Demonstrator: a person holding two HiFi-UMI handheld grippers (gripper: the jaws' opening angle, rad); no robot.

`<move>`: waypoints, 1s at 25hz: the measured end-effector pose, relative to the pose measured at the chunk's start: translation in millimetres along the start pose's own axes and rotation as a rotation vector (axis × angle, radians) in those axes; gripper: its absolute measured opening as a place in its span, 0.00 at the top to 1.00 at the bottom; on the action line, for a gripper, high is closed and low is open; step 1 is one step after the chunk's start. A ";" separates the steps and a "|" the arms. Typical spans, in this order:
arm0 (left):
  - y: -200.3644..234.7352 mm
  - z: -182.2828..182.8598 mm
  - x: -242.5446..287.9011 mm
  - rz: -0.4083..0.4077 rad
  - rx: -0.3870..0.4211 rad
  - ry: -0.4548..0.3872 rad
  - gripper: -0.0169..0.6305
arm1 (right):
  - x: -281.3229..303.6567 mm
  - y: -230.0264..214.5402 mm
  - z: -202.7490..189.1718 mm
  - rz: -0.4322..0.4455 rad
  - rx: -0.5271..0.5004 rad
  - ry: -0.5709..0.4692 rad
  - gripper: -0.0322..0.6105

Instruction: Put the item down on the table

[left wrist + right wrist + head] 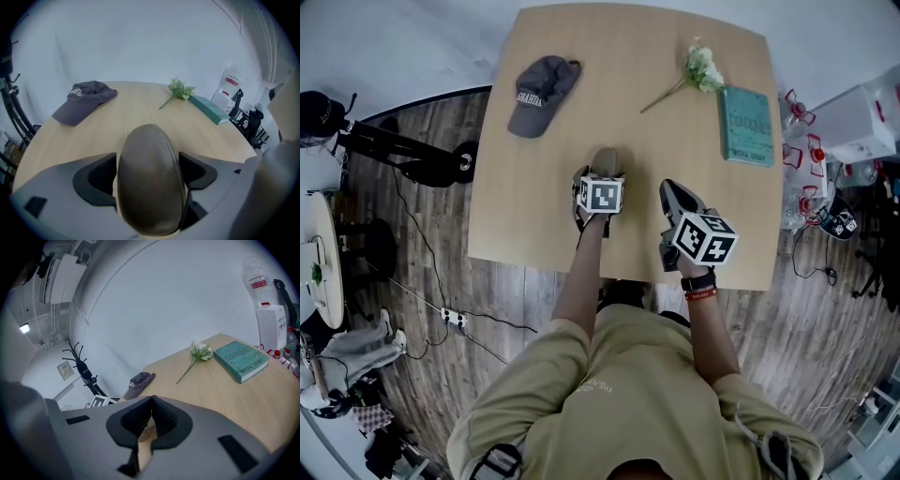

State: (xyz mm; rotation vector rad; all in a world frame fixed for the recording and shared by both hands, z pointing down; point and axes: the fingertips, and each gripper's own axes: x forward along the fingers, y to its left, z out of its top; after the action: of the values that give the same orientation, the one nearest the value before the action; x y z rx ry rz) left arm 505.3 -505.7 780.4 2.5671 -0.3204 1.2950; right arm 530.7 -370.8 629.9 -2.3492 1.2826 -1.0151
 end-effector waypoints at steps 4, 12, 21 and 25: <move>-12.2 3.1 -5.4 -0.011 0.020 -0.040 0.36 | -8.3 -0.4 -2.9 0.012 0.003 0.003 0.92; -28.8 8.8 -45.9 -0.042 0.044 -0.141 0.36 | -40.4 9.7 -5.3 0.017 -0.003 -0.018 0.93; -58.8 -10.7 -133.5 -0.108 0.019 -0.254 0.36 | -102.2 39.9 -16.0 0.032 -0.053 -0.076 0.92; -79.7 -24.9 -178.3 -0.127 -0.002 -0.322 0.36 | -141.4 54.8 -17.8 0.059 -0.109 -0.131 0.92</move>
State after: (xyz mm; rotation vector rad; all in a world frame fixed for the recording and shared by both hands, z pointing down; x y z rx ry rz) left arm 407.0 -407.7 640.8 2.7417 -0.2114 0.8362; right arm 433.3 -284.7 549.9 -2.3977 1.3794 -0.7782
